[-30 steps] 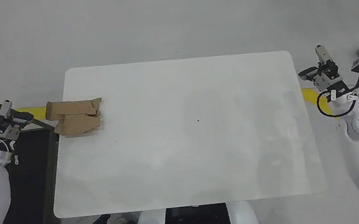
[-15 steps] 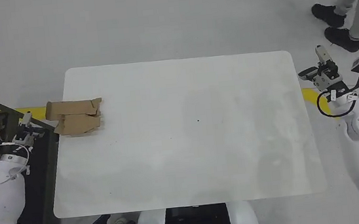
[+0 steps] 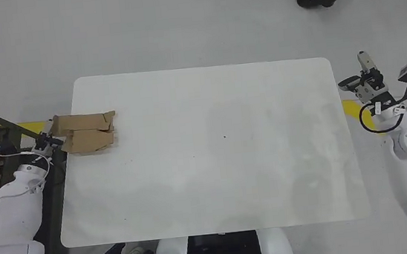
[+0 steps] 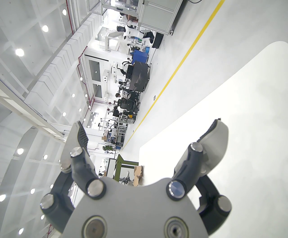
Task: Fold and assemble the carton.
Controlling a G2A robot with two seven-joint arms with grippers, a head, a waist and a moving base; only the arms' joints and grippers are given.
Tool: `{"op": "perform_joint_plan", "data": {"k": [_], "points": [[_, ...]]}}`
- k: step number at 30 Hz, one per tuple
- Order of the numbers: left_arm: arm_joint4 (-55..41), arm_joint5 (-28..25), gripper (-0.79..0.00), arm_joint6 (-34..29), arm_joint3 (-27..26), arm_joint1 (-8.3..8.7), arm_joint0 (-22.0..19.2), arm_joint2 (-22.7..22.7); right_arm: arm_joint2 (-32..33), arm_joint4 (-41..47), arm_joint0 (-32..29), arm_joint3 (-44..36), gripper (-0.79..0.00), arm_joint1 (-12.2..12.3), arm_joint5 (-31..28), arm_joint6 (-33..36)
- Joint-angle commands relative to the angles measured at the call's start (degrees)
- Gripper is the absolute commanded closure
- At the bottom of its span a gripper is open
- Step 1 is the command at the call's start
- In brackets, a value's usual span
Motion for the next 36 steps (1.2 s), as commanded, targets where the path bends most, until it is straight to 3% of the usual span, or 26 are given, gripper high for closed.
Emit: {"op": "perform_joint_plan", "data": {"k": [1, 6, 12, 20, 28, 36], "points": [[0.40, 0.44, -0.619, 0.34, 0.48, -0.36, -0.54, 0.25, 0.00, 0.00, 0.00, 0.00, -0.785, 0.00, 0.00, 0.00], [1.16, 0.80, -0.391, 0.73, 1.39, -0.95, -1.34, 0.53, 0.00, 0.00, 0.00, 0.00, -0.785, 0.00, 0.00, 0.00], [1.96, 1.26, -0.268, 1.56, 2.12, -1.32, -1.85, 0.56, 0.00, 0.00, 0.00, 0.00, -0.785, 0.00, 0.00, 0.00], [0.77, 1.03, -0.006, 1.81, 2.42, -1.47, -2.21, -0.51, 0.00, 0.00, 0.00, 0.00, -0.785, 0.00, 0.00, 0.00], [-4.83, 0.81, 0.000, -0.81, 2.43, -0.66, -2.93, -3.90, 0.00, 0.00, 0.00, 0.00, -0.785, 0.00, 0.00, 0.00], [-11.11, 0.05, 0.000, -8.71, 0.13, 0.56, -3.74, -7.65, 0.00, 0.00, 0.00, 0.00, -0.785, 0.00, 0.00, 0.00]]}}
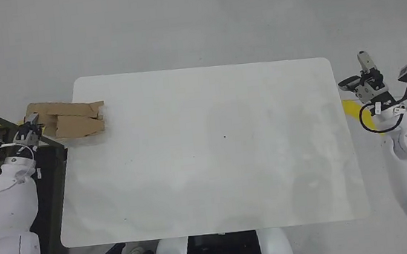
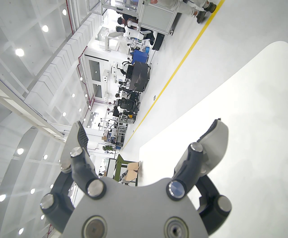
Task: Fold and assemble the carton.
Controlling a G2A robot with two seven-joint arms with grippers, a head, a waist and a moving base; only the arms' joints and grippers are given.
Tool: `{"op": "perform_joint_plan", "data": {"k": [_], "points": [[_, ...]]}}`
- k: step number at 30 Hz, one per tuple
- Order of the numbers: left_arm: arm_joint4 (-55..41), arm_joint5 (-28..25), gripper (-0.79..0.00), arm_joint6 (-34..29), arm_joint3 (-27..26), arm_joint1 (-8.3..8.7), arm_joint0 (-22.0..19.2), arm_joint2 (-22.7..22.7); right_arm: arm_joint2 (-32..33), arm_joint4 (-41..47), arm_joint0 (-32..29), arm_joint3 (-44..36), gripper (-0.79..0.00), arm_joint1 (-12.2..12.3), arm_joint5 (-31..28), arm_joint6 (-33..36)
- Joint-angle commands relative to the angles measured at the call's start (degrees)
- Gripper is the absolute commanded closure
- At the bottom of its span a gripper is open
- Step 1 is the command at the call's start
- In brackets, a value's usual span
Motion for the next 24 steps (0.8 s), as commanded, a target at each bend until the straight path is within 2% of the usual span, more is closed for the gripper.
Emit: {"op": "perform_joint_plan", "data": {"k": [1, 12, 24], "points": [[-1.65, -0.07, 0.000, -2.60, -0.90, 0.18, -0.26, -0.83, 0.00, 0.00, 0.00, 0.00, -0.785, 0.00, 0.00, 0.00], [-8.42, 2.04, 0.000, -15.75, -6.47, -0.23, -2.66, -2.85, 0.00, 0.00, 0.00, 0.00, -0.785, 0.00, 0.00, 0.00], [-11.78, 6.75, 0.000, -28.30, -13.46, -3.08, -4.05, 0.79, 0.00, 0.00, 0.00, 0.00, -0.785, 0.00, 0.00, 0.00]]}}
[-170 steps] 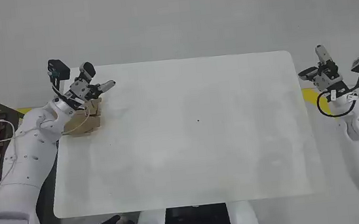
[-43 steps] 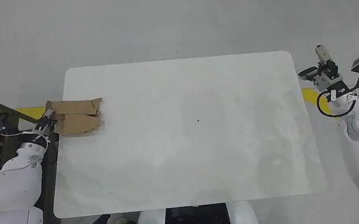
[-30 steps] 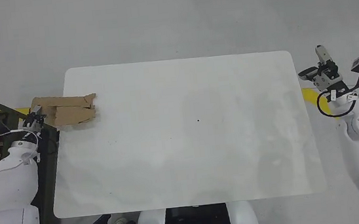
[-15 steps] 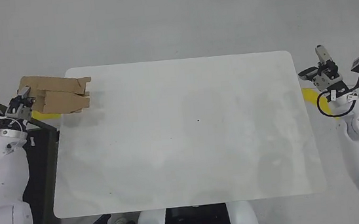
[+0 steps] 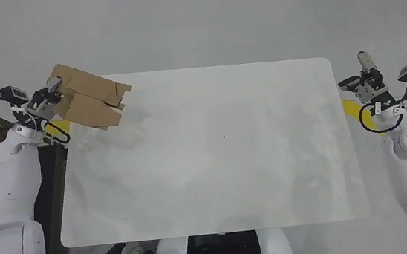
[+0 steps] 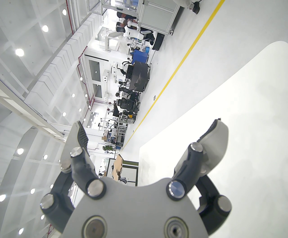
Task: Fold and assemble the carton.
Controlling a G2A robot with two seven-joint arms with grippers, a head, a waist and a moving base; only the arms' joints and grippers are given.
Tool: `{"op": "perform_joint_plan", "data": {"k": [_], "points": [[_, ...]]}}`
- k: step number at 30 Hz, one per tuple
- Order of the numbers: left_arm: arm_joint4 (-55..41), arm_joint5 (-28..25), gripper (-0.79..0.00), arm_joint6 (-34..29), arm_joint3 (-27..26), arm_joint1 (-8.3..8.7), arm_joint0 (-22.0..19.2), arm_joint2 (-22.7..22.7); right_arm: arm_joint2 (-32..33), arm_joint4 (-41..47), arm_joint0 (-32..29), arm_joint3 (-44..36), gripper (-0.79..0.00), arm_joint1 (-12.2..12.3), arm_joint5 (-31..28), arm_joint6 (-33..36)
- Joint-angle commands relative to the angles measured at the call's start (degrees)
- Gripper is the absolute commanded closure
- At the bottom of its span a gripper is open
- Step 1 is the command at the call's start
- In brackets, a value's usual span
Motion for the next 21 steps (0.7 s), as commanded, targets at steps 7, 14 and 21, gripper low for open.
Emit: {"op": "perform_joint_plan", "data": {"k": [7, 14, 21], "points": [[-0.18, 3.55, 0.000, -4.99, -4.44, -2.35, 0.77, 4.56, 0.00, 0.00, 0.00, 0.00, -0.785, 0.00, 0.00, 0.00], [0.45, 6.86, 0.000, -8.29, -8.22, -4.24, 0.53, 8.81, 0.00, 0.00, 0.00, 0.00, -0.785, 0.00, 0.00, 0.00], [2.05, 9.91, 0.000, -10.65, -9.77, -6.07, -1.54, 13.18, 0.00, 0.00, 0.00, 0.00, -0.785, 0.00, 0.00, 0.00]]}}
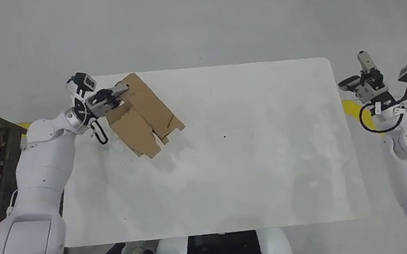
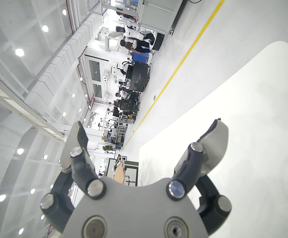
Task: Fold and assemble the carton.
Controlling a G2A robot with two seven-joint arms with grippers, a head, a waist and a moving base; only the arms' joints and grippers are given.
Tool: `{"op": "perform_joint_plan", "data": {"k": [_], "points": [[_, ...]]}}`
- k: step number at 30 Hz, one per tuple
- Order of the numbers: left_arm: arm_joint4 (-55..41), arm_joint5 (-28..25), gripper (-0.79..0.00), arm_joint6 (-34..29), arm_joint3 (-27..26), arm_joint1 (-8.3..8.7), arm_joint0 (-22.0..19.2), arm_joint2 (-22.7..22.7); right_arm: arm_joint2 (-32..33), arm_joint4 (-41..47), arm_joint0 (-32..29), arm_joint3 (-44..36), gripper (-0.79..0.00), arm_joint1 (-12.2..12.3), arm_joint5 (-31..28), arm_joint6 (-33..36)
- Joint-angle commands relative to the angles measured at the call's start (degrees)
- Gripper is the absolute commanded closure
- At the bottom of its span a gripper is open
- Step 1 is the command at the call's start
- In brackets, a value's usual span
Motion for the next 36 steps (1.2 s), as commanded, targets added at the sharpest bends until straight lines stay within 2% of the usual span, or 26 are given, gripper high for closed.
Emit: {"op": "perform_joint_plan", "data": {"k": [1, 8, 36], "points": [[0.31, 0.72, 0.000, -0.56, -0.16, -0.53, -0.73, 1.20, 0.00, 0.00, 0.00, 0.00, -0.785, 0.00, 0.00, 0.00], [-2.12, 2.84, 0.000, -3.40, 1.80, -1.76, -2.68, 2.63, 0.00, 0.00, 0.00, 0.00, -0.785, 0.00, 0.00, 0.00], [-2.12, 2.84, 0.000, -3.40, 1.80, -1.76, -2.68, 2.63, 0.00, 0.00, 0.00, 0.00, -0.785, 0.00, 0.00, 0.00]]}}
